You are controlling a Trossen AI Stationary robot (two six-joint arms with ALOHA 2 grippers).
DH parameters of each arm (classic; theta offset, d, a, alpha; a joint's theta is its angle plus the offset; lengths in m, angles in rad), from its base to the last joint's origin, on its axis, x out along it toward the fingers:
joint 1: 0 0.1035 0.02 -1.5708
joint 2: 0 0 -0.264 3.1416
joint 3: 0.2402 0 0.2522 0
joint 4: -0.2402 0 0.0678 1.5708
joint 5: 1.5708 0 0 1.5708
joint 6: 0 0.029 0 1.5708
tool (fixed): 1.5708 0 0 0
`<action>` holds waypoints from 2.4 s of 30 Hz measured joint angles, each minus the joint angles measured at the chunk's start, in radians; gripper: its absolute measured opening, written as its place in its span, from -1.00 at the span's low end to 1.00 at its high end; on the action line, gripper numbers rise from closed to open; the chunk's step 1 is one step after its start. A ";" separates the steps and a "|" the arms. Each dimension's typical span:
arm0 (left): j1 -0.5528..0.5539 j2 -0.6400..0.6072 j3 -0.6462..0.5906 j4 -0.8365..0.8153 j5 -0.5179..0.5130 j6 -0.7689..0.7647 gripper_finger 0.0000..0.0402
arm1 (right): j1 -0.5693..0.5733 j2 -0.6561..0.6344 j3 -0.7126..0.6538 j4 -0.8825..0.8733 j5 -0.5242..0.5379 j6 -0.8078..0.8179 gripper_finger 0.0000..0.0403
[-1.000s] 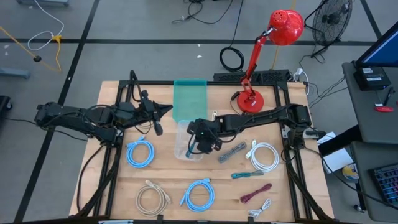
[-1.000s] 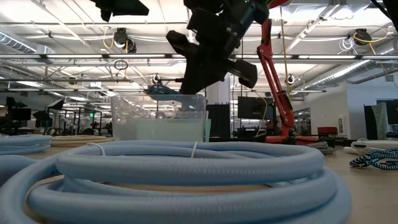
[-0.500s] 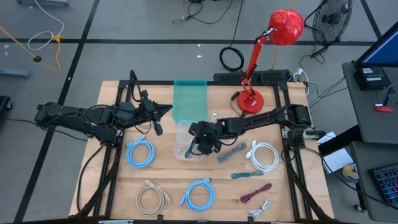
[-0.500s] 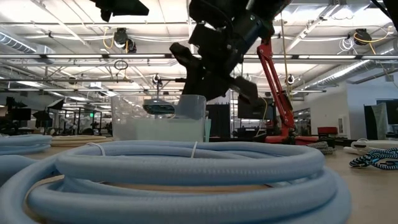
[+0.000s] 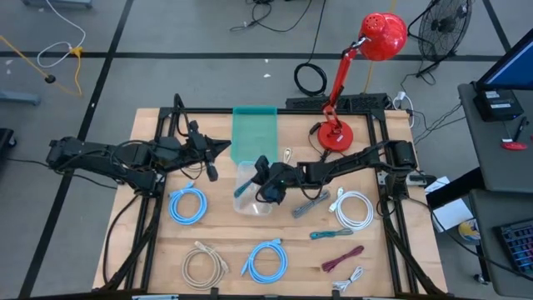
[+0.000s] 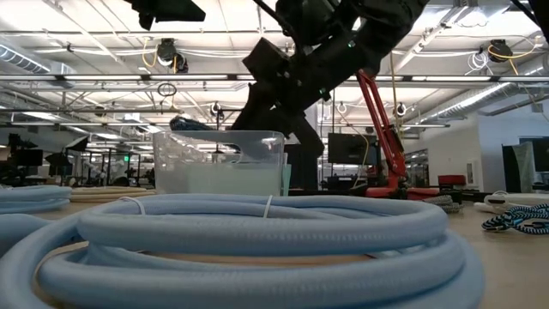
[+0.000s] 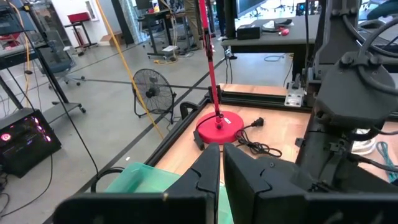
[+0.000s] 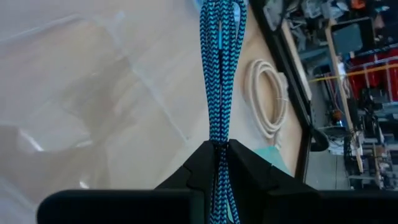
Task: Pick & Place USB Port
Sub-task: Put the top blue black tied USB cable into the transparent bin
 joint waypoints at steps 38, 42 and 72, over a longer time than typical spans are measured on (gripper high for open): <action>0.000 0.000 0.000 0.000 0.000 -0.004 -0.87 | 0.038 -0.001 0.011 -0.156 -0.018 0.340 -0.90; 0.000 0.000 0.000 0.000 0.000 -0.003 -0.87 | 0.060 -0.001 0.011 -0.174 0.008 0.279 -0.90; 0.000 0.000 0.000 -0.004 0.000 -0.002 -0.87 | 0.168 -0.021 0.010 0.013 0.457 0.145 -0.19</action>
